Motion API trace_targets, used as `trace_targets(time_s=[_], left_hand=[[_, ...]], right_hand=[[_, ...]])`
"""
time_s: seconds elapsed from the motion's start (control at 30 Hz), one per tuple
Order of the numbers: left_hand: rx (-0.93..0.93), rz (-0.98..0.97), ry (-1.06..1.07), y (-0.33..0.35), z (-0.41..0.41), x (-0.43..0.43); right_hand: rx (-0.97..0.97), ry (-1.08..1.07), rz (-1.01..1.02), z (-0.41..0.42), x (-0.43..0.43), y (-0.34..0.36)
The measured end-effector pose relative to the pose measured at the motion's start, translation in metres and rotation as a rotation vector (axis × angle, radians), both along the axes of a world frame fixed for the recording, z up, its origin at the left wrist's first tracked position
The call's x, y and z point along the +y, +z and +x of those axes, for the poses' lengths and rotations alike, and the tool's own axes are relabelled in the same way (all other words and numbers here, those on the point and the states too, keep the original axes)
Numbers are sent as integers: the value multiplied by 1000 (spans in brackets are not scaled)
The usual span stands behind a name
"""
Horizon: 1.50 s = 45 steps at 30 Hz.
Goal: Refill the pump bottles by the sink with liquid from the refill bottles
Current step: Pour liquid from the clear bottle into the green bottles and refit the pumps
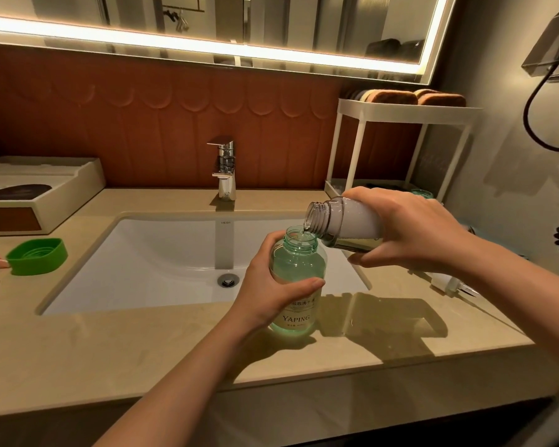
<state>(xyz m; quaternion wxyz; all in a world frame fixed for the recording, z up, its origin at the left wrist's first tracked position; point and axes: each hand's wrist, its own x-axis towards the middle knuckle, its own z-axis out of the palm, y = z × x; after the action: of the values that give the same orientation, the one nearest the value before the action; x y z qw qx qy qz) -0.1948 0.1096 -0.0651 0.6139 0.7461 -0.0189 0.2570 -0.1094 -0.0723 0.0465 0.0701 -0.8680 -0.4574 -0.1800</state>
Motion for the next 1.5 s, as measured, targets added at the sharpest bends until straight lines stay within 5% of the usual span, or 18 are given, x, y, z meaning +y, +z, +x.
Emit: trace_targets(time_s=[1.5], left_hand=[[17,12,-3,2,-1,0]], right_hand=[[-14,-28,-84,-6,-2,13]])
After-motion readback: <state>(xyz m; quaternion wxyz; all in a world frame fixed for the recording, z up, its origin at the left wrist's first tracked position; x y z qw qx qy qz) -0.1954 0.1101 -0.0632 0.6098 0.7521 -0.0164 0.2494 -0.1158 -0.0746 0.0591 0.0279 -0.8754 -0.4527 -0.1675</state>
